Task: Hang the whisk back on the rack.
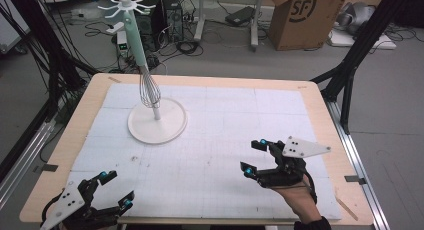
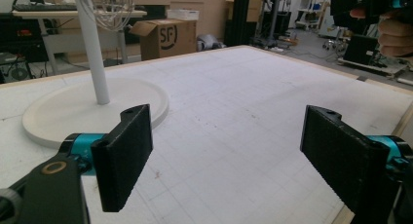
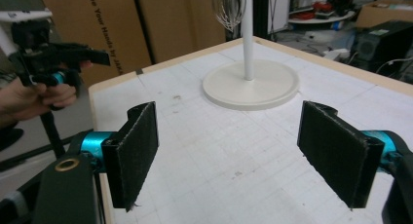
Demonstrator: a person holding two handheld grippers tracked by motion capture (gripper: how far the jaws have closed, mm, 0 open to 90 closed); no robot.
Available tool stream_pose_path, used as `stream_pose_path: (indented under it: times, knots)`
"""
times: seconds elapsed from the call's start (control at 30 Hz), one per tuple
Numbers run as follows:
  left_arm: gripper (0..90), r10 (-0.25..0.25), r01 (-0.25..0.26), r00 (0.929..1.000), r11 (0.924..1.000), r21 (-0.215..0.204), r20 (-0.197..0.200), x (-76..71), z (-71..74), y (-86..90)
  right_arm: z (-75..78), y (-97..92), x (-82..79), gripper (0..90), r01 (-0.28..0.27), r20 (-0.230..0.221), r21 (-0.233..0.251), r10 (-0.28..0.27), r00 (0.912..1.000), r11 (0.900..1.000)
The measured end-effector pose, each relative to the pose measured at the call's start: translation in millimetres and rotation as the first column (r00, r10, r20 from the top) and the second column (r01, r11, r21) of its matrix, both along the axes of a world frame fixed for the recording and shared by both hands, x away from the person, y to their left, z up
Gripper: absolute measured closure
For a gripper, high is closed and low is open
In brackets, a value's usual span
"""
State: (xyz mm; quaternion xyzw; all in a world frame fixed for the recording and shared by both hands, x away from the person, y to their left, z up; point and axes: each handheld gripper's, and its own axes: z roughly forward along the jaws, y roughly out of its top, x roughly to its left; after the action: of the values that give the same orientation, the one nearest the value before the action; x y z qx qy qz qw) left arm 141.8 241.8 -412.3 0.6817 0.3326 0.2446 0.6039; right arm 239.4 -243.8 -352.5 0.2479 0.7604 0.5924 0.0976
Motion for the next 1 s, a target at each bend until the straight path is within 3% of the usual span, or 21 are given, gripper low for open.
stream_pose_path:
  times: [0.3, 0.5, 0.7, 0.9, 1.0]
  knots:
    - [19.8, -0.016, 0.016, 0.9996, 0.9999, 0.002, 0.024, 0.1, -4.5, -6.6, -17.5, -10.8, -18.6, 20.8, 0.052, 0.027, 0.016, -0.052, 0.9983, 0.9985]
    - [19.9, -0.028, 0.028, 0.9989, 0.9996, -0.001, 0.038, 4.4, -12.4, -8.2, -28.7, -15.7, -29.4, 20.1, 0.104, 0.064, 0.033, -0.106, 0.9923, 0.994]
    - [19.9, -0.04, 0.041, 0.9972, 0.9991, -0.009, 0.062, 12.5, -23.5, -5.8, -39.4, -15.6, -36.8, 19.6, 0.122, 0.058, 0.027, -0.124, 0.9906, 0.9921]
    - [20.0, -0.05, 0.05, 0.9978, 0.9987, -0.007, 0.044, 17.8, -34.2, -1.9, -47.9, -12.0, -41.7, 19.1, 0.126, 0.054, 0.006, -0.126, 0.9906, 0.992]
    - [20.2, -0.045, 0.046, 0.9972, 0.999, -0.001, 0.059, 16.3, -34.3, -1.5, -50.6, -10.1, -41.9, 19.1, 0.125, 0.049, 0.002, -0.125, 0.9909, 0.9921]
